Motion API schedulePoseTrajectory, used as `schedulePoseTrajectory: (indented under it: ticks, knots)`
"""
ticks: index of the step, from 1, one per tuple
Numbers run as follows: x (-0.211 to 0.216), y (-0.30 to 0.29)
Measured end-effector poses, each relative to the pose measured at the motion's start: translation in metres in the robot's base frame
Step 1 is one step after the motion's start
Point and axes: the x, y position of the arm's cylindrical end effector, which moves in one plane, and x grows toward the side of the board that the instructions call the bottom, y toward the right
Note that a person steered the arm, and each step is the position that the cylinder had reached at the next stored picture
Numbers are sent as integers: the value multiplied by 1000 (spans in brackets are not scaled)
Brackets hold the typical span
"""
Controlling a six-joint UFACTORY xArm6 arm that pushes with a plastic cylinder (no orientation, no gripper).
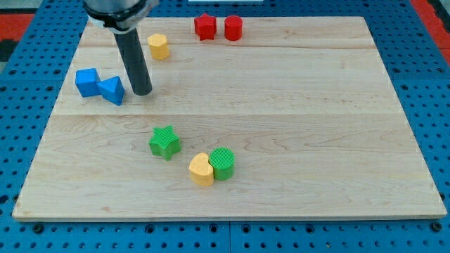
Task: Tap the green star
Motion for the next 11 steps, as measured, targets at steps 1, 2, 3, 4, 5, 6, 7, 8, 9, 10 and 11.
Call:
schedulePoseTrajectory:
  ticks: [1,2,3,4,5,6,7,8,9,10,11]
  knots:
    - [11,-28]
    - [10,-29]
    - [10,-10]
    - [10,13]
    - [9,25]
    - [9,27]
    - [18,28]
    - [65,21]
    - [120,2]
    - [166,-17]
    - [218,46]
